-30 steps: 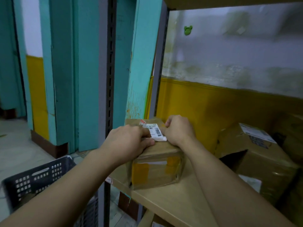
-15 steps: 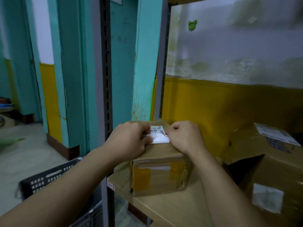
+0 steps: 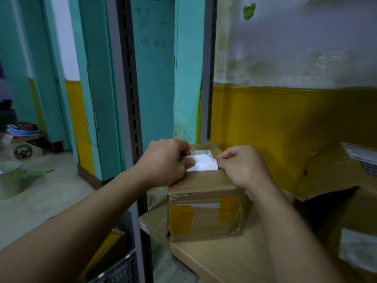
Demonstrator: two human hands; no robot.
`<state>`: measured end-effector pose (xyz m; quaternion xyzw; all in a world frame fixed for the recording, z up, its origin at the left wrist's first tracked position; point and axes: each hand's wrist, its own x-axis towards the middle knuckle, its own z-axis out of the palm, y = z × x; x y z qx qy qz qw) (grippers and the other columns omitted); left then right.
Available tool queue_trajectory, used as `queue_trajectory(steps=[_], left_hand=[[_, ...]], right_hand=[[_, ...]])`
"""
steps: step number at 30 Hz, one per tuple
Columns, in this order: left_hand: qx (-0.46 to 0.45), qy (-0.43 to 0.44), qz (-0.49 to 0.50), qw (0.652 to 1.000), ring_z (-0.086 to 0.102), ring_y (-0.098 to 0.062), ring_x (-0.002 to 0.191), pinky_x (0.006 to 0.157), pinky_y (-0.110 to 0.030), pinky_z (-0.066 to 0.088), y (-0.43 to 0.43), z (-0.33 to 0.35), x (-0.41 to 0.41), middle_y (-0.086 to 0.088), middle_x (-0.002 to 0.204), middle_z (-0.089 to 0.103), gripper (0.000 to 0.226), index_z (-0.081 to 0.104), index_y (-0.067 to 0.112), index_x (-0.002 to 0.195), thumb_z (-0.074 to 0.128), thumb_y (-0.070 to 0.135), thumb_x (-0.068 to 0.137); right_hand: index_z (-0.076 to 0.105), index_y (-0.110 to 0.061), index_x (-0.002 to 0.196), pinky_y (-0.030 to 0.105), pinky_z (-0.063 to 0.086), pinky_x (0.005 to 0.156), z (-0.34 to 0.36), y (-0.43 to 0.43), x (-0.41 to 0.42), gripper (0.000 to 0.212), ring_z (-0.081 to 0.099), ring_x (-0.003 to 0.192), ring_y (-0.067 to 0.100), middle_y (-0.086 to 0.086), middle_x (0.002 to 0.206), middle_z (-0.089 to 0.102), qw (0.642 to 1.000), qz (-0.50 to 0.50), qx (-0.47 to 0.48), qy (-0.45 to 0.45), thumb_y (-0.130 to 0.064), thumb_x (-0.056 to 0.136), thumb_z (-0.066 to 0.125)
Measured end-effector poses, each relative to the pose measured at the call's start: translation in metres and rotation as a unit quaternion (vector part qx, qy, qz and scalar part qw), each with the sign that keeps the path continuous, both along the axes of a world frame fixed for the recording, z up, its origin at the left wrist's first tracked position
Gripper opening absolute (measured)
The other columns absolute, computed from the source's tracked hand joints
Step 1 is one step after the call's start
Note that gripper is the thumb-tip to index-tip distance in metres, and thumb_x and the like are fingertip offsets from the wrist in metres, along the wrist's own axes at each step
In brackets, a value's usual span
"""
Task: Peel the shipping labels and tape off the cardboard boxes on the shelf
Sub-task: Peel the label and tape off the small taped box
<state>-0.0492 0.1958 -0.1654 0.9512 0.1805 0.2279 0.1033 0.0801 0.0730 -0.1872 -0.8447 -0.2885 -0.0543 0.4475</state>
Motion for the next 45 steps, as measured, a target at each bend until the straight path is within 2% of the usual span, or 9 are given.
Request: queue_trajectory(steps=[7, 12, 16, 22, 25, 30, 38, 43, 45], left_hand=[[0.039, 0.061, 0.062, 0.996, 0.056, -0.019, 0.088, 0.08, -0.03, 0.038, -0.004, 0.01, 0.015, 0.0, 0.103, 0.065, 0.021, 0.063, 0.018, 0.105, 0.05, 0.033, 0.1], [0.068, 0.078, 0.067, 0.992, 0.059, -0.02, 0.084, 0.074, -0.03, 0.038, -0.004, 0.018, 0.022, -0.002, 0.094, 0.067, 0.02, 0.065, 0.017, 0.095, 0.052, 0.031, 0.098], [0.068, 0.082, 0.073, 0.992, 0.06, -0.02, 0.083, 0.07, -0.028, 0.043, -0.003, 0.021, 0.026, -0.002, 0.087, 0.066, 0.022, 0.068, 0.015, 0.095, 0.054, 0.032, 0.097], [0.065, 0.064, 0.086, 0.992, 0.062, -0.02, 0.08, 0.071, -0.032, 0.053, 0.001, 0.018, 0.032, -0.004, 0.086, 0.067, 0.023, 0.068, 0.014, 0.093, 0.055, 0.033, 0.096], [0.062, 0.05, 0.094, 0.992, 0.059, -0.019, 0.077, 0.066, -0.029, 0.048, 0.001, 0.016, 0.034, -0.002, 0.083, 0.064, 0.021, 0.067, 0.015, 0.092, 0.055, 0.032, 0.097], [0.052, 0.035, 0.096, 0.993, 0.06, -0.02, 0.079, 0.074, -0.032, 0.055, 0.002, 0.014, 0.035, -0.003, 0.085, 0.065, 0.023, 0.067, 0.014, 0.095, 0.055, 0.034, 0.097], [0.037, 0.011, 0.121, 0.992, 0.06, -0.024, 0.081, 0.071, -0.031, 0.05, 0.003, 0.011, 0.037, -0.006, 0.089, 0.066, 0.025, 0.068, 0.014, 0.098, 0.057, 0.036, 0.097], [0.018, 0.0, 0.138, 0.99, 0.063, -0.026, 0.083, 0.078, -0.038, 0.057, 0.002, 0.009, 0.037, -0.007, 0.088, 0.067, 0.027, 0.067, 0.012, 0.096, 0.057, 0.037, 0.097], [0.005, -0.003, 0.134, 0.991, 0.063, -0.026, 0.083, 0.076, -0.035, 0.056, 0.003, 0.01, 0.037, -0.006, 0.088, 0.067, 0.025, 0.068, 0.011, 0.097, 0.057, 0.034, 0.097]], right_hand=[[0.07, -0.026, 0.072, 0.02, 0.035, 0.051, 0.002, -0.001, -0.003, 0.015, 0.058, 0.079, 0.011, -0.009, 0.083, 0.066, 1.0, -0.004, -0.01, -0.009, -0.027, 0.087, 0.07], [0.073, -0.027, 0.075, 0.023, 0.037, 0.055, 0.002, -0.003, -0.005, 0.013, 0.058, 0.08, 0.011, -0.008, 0.086, 0.068, 1.0, -0.003, -0.01, -0.012, -0.029, 0.087, 0.069], [0.073, -0.026, 0.078, 0.017, 0.033, 0.049, 0.003, -0.003, -0.006, 0.01, 0.054, 0.075, 0.009, -0.009, 0.084, 0.065, 1.0, -0.008, -0.009, -0.015, -0.029, 0.088, 0.069], [0.075, -0.025, 0.083, 0.018, 0.03, 0.047, 0.004, -0.004, -0.009, 0.012, 0.047, 0.064, 0.003, -0.009, 0.078, 0.06, 0.999, -0.014, -0.022, -0.03, -0.026, 0.09, 0.066], [0.075, -0.023, 0.088, 0.017, 0.029, 0.047, 0.005, -0.005, -0.012, 0.012, 0.045, 0.063, 0.003, -0.007, 0.081, 0.06, 0.999, -0.015, -0.025, -0.037, -0.024, 0.092, 0.064], [0.075, -0.022, 0.091, 0.015, 0.027, 0.046, 0.007, -0.006, -0.014, 0.012, 0.043, 0.061, 0.002, -0.005, 0.084, 0.061, 0.998, -0.019, -0.032, -0.045, -0.024, 0.093, 0.064], [0.076, -0.023, 0.09, 0.016, 0.027, 0.046, 0.007, -0.006, -0.014, 0.013, 0.044, 0.06, 0.002, -0.008, 0.078, 0.057, 0.998, -0.02, -0.032, -0.049, -0.025, 0.092, 0.063], [0.075, -0.024, 0.091, 0.015, 0.025, 0.045, 0.008, -0.008, -0.016, 0.012, 0.043, 0.059, 0.002, -0.008, 0.078, 0.057, 0.998, -0.019, -0.036, -0.047, -0.024, 0.093, 0.063], [0.075, -0.024, 0.09, 0.015, 0.026, 0.045, 0.009, -0.009, -0.016, 0.012, 0.044, 0.059, 0.001, -0.007, 0.08, 0.06, 0.998, -0.017, -0.032, -0.043, -0.024, 0.093, 0.063]])
